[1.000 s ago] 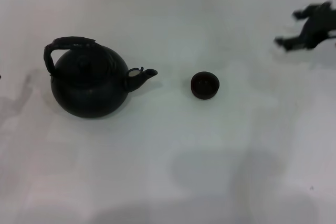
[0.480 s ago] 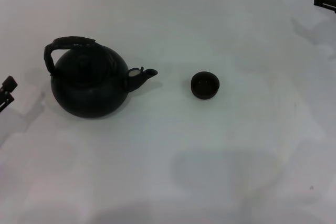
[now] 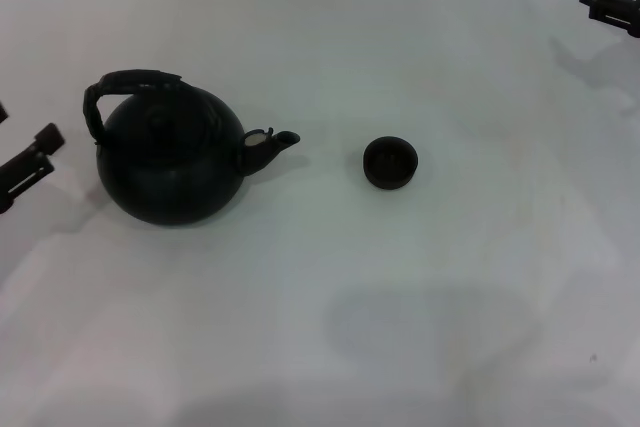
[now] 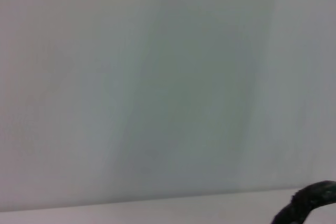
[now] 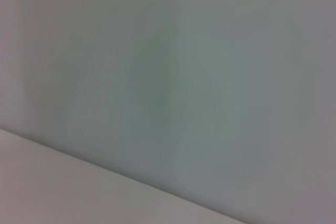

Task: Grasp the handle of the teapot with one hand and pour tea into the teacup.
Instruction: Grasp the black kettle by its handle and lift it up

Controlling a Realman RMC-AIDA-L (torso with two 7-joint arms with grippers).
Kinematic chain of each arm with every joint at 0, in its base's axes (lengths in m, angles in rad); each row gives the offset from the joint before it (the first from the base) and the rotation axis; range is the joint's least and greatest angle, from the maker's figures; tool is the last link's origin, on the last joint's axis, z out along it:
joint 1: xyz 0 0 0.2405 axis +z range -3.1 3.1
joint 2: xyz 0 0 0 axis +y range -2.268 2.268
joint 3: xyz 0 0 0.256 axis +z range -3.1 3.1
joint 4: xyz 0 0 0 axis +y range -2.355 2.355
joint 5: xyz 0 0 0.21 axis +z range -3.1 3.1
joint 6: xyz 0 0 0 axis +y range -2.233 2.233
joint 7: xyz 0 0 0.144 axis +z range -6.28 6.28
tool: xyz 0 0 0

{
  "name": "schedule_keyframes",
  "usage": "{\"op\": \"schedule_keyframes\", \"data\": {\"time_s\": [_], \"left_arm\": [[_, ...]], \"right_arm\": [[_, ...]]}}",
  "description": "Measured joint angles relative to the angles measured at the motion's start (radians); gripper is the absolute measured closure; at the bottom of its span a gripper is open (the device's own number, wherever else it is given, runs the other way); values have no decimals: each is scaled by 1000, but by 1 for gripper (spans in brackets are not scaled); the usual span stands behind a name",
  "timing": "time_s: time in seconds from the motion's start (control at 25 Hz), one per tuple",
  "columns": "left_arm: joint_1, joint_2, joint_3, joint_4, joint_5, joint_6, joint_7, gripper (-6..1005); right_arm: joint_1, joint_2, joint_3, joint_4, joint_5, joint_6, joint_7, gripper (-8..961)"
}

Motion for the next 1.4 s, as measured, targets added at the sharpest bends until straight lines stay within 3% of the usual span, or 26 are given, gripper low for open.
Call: {"op": "schedule_keyframes", "data": {"time_s": [0.4, 1.16, 1.4], "left_arm": [[-69, 5, 19, 35, 110, -29, -90, 168], [-106, -3, 19, 8, 95, -137, -114, 219], [-110, -3, 19, -9, 27, -142, -109, 445]], "right_arm": [[1, 0, 1, 1, 1, -5, 2, 96], [2, 1, -9, 16, 1, 0, -4, 97], [3, 1, -10, 25, 1, 2, -4, 99]]}}
